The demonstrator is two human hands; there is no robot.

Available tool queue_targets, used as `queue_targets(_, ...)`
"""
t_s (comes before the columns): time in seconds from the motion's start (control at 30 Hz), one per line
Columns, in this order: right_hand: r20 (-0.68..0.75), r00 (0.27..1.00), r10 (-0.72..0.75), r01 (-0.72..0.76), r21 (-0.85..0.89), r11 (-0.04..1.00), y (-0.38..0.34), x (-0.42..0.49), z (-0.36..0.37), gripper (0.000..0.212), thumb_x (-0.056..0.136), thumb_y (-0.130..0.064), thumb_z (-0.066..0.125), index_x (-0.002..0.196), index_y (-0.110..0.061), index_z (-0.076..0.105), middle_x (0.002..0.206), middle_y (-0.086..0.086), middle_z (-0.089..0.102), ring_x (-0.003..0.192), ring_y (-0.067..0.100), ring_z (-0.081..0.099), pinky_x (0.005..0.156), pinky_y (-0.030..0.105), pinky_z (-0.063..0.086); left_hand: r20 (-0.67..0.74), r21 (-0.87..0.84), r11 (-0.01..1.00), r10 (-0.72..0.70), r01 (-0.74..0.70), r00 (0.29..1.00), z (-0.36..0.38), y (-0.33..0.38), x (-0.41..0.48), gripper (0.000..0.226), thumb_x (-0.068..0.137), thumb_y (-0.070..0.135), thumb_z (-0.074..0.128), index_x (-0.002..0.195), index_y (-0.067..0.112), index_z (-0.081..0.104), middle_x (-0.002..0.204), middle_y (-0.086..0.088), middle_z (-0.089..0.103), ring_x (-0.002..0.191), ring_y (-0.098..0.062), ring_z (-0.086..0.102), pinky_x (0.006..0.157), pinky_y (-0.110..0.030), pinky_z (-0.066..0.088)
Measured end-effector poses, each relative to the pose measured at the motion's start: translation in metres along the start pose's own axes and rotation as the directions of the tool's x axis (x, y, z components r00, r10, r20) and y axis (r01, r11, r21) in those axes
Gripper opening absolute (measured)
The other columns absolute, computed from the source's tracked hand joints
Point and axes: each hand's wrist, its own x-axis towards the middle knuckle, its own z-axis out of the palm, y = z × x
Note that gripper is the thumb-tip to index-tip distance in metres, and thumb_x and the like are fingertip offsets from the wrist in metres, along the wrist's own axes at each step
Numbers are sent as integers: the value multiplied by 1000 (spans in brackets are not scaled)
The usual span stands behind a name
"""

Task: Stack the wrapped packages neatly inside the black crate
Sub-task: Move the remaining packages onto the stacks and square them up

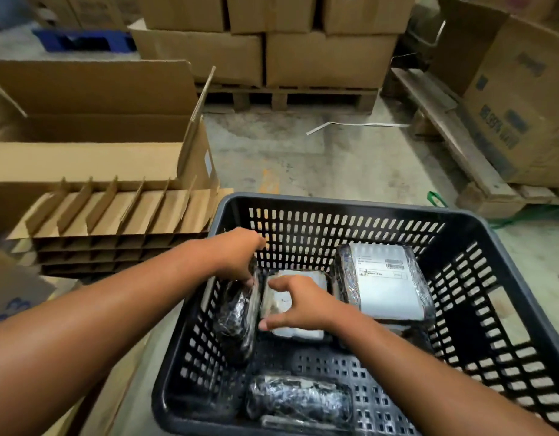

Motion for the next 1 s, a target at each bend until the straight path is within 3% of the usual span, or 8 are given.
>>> queue_targets(0.1, 78, 997, -28, 12, 191, 981, 2, -1, 34, 130, 61, -67, 91, 163, -20, 26, 161, -14, 38, 143, 12, 44, 109, 24, 41, 39, 125, 992, 31, -35, 999, 1, 2, -5, 62, 76, 25, 89, 130, 11, 62, 119, -6, 69, 112, -25, 65, 95, -34, 54)
queue_targets(0.2, -39, 998, -47, 55, 217, 975, 3, 2, 66, 134, 57, -77, 86, 164, -32, 20, 146, -26, 42, 131, -2, 46, 99, 9, 39, 67, 181, 982, 43, -54, 997, 1, 6, -3, 43, 80, 26, 86, 114, 7, 68, 99, -2, 68, 91, -20, 65, 75, -27, 49)
queue_targets(0.37, -128, 989, -73, 110, 316, 942, 15, -2, 83, 103, 89, -43, 80, 166, -26, 13, 131, -41, 54, 108, -28, 55, 91, -3, 39, 96, 173, 982, 57, -73, 994, 1, 1, 2, 23, 87, 15, 76, 108, 8, 69, 98, -3, 65, 86, -19, 62, 75, -27, 51)
queue_targets(0.43, -134, 989, -58, 103, 362, 927, 20, -7, 89, 90, 99, -30, 69, 167, -28, 9, 133, -22, 67, 105, -15, 66, 95, 10, 45, 172, 222, 967, 86, -124, 981, 0, -3, 4, 41, 85, 16, 78, 123, 11, 66, 126, -9, 65, 106, -23, 63, 92, -34, 54)
queue_targets(0.57, -295, 954, -44, 171, 421, 891, 21, -5, 77, 74, 105, -24, 60, 166, -28, 18, 139, -17, 66, 120, 2, 68, 102, 26, 55, 320, 370, 896, 126, -246, 939, 3, -2, 4, 116, 73, 19, 90, 162, 14, 16, 171, -4, 9, 151, -31, 27, 121, -40, 29)
queue_targets(0.77, -307, 951, 35, 136, 516, 846, 24, -1, 59, 67, 103, -36, 63, 162, -28, 33, 124, 13, 74, 104, 60, 62, 82, 70, 56, -24, 467, 832, 349, -298, 937, 8, 4, 6, 55, 97, 26, 62, 148, 33, 44, 154, 1, 48, 126, -26, 59, 84, -41, 54)
queue_targets(0.87, -305, 952, -23, 188, 523, 832, 24, 0, 48, 67, 100, -33, 68, 160, -26, 39, 131, -5, 73, 109, 32, 75, 95, 57, 59, -36, 441, 841, 365, -314, 930, 2, 1, 5, 47, 95, 31, 64, 140, 35, 52, 148, 6, 53, 119, -22, 64, 82, -39, 54)
queue_targets(1.0, -301, 951, -75, 218, 476, 852, 35, 0, 13, 66, 90, -38, 80, 150, -27, 55, 145, -12, 63, 128, 6, 63, 100, 32, 58, -47, 370, 867, 376, -333, 926, -2, -8, 0, 60, 92, 22, 67, 146, 39, 48, 161, 8, 38, 131, -20, 57, 97, -37, 49)
